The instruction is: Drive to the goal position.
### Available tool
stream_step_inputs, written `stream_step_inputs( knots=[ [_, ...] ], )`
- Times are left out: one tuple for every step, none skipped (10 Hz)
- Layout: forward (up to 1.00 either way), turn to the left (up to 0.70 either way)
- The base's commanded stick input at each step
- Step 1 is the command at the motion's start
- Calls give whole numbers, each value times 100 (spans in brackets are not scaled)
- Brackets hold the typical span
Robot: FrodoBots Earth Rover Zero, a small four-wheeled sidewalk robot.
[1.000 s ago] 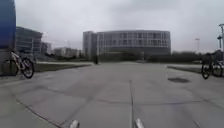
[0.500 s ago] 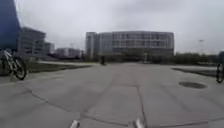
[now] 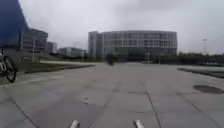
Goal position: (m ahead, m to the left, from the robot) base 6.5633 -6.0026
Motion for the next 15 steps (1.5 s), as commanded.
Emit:
stream_step_inputs(
  knots=[
    [100, 0],
    [100, 0],
    [100, 0],
    [100, 0],
    [100, 0],
    [100, -9],
    [100, -28],
    [100, -38],
    [100, -31],
    [100, -17],
    [100, -4],
    [87, 0],
    [69, 0],
    [50, 0],
    [32, 0]
  ],
)
